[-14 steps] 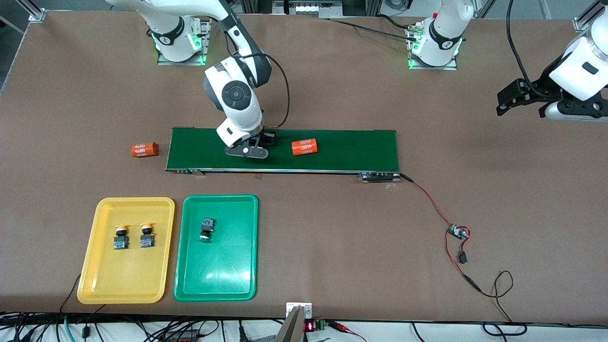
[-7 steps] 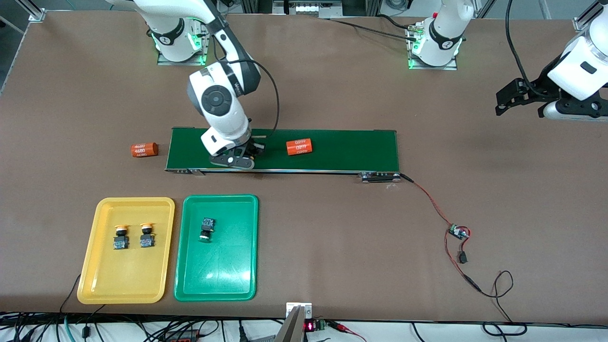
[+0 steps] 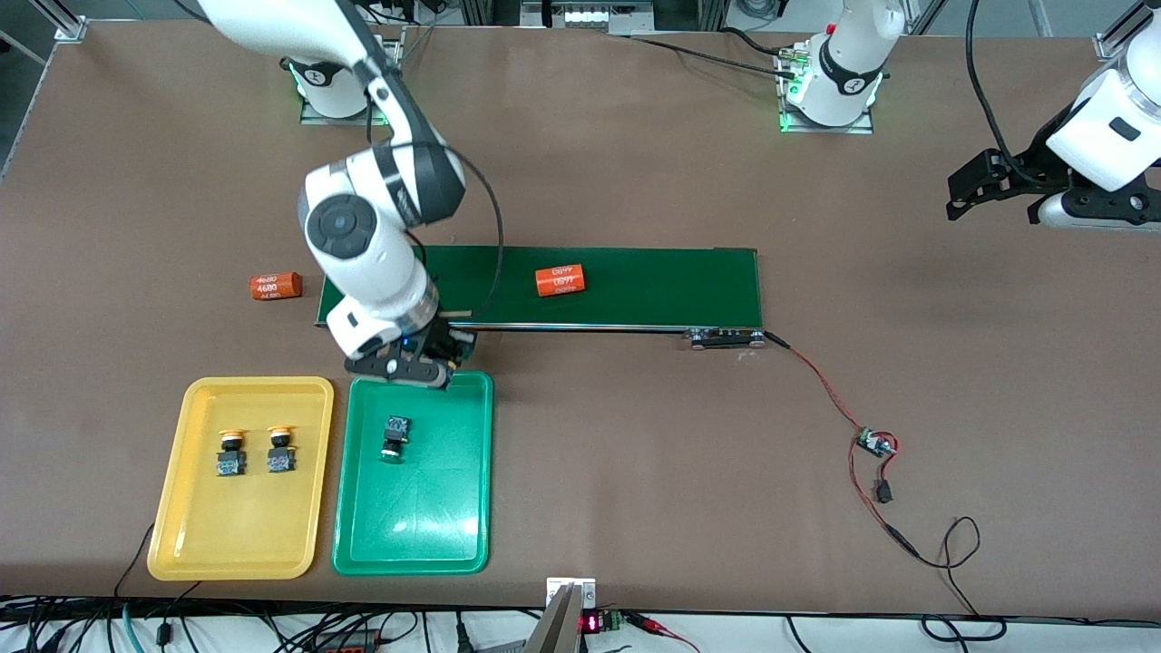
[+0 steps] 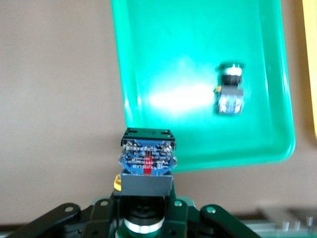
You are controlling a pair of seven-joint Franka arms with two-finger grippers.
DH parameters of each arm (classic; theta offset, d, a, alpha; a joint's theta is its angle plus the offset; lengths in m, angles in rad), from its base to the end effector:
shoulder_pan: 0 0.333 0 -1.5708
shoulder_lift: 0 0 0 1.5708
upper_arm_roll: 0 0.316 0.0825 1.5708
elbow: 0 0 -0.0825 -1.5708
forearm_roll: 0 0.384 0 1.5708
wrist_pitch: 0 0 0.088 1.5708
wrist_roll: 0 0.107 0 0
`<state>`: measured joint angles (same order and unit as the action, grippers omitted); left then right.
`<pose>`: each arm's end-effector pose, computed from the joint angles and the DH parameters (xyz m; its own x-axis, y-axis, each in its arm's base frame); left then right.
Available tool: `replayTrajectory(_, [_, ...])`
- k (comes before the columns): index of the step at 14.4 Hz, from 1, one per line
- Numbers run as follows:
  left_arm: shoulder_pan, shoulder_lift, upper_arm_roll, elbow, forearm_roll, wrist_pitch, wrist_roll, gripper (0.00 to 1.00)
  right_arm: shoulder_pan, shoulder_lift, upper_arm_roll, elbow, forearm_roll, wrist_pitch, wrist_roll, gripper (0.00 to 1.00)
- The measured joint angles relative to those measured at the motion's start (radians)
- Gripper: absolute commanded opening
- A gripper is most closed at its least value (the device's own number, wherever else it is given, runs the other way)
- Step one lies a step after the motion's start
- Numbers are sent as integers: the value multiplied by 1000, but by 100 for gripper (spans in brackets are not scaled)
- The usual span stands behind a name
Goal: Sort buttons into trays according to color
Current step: 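Carry the green button to the green tray and release it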
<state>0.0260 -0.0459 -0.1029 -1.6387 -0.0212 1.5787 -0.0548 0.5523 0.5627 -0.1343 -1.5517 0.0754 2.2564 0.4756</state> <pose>0.5383 -0.0450 0.6181 0.9996 -0.0218 -0.0152 -0.0215 -0.9996 0.0157 0.6436 0.3044 0.3376 0.9879 -0.0787 0.1338 -0.0710 -0.9956 -0.0613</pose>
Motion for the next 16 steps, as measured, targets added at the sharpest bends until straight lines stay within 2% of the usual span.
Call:
replayTrajectory(4, [1,1,1,0,0,-2,0,100,-99,148,-1,148,0,5,-179,6])
replayTrajectory(7, [2,1,1,1,0,-9,0,100,-120,242,0,225,0,39,-218,6])
replayTrajectory(10, [1,1,1,1,0,-21,0,100,-113,296,4,253,0,96,-224,6])
replayTrajectory(14, [2,1,1,1,0,-26,0,100,-112,349,5,310,0,108,-235,7])
replayTrajectory(15, [1,1,1,2,0,-28,0,100,-112,363,5,321,0,111,-235,9])
replayTrajectory(16, [2,1,1,2,0,-29,0,100,-112,377,5,328,0,117,-235,19])
